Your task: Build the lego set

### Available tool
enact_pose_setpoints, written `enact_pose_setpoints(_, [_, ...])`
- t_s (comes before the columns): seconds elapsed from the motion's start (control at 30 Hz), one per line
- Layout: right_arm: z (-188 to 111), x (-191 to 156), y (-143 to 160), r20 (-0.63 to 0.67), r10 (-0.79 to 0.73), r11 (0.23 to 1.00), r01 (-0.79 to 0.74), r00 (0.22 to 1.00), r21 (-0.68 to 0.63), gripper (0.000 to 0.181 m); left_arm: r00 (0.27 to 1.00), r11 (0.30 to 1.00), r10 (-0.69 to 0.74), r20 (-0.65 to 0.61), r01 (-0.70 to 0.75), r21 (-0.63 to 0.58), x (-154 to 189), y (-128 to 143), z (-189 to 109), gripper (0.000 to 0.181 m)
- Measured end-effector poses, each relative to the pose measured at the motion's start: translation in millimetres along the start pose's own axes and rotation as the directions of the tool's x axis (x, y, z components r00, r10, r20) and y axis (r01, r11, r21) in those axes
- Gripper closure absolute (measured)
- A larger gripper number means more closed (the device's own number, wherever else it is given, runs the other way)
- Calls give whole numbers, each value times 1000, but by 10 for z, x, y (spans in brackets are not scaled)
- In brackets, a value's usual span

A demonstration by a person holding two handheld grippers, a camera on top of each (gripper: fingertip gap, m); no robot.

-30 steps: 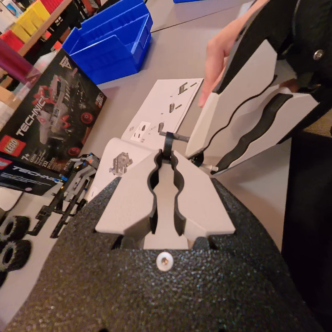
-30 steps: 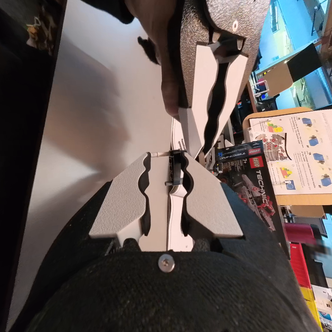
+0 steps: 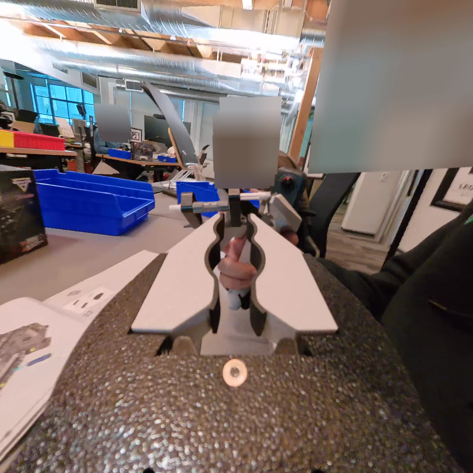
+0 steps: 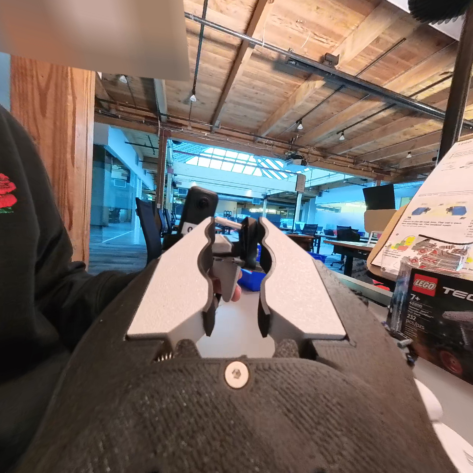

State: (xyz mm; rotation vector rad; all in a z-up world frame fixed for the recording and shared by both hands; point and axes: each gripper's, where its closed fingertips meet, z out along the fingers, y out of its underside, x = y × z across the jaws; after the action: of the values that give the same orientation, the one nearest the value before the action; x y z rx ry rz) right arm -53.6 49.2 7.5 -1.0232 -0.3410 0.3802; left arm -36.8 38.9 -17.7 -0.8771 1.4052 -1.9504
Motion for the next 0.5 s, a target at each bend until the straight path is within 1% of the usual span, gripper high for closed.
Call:
enact_pose_setpoints(0.07, [12,9,23,-11,4,1000,-4,1000,0,151,997,996,-74,4,73,50,-30,-35,2,169])
enact_pose_setpoints(0.1, [15,10,27,-15,5,1000,-5,1000,4,151,995,992,-100,-1,100,74,-35,-47,3,175])
enact_pose_setpoints(0.17, [19,19,27,-21,13,1000,-13,1000,7,151,993,988,-119,-6,119,98,-39,-47,6,175])
enact_pose_setpoints(0.2, [18,23,32,-22,17,1000,-17,1000,-1,151,995,990,-101,-1,100,95,-41,-40,5,175])
enact_pose_setpoints(0.27, [-5,11,54,-5,18,999,-18,1000,-36,151,999,999,21,30,-22,43,-48,-6,-8,175])
enact_pose_setpoints(0.33, [-61,12,96,10,-18,994,19,1000,-107,151,977,978,199,76,-193,-83,-96,64,-38,176])
enact_pose_setpoints(0.37, [-92,13,117,17,-41,988,43,999,-145,150,952,948,293,84,-279,-153,-120,95,-61,176])
enact_pose_setpoints(0.43, [-138,-8,179,44,-57,971,66,997,-229,149,878,858,472,75,-439,-265,-153,136,-113,175])
enact_pose_setpoints(0.5, [-164,-61,219,79,-59,957,79,995,-279,147,810,766,585,30,-540,-350,-160,193,-154,176])
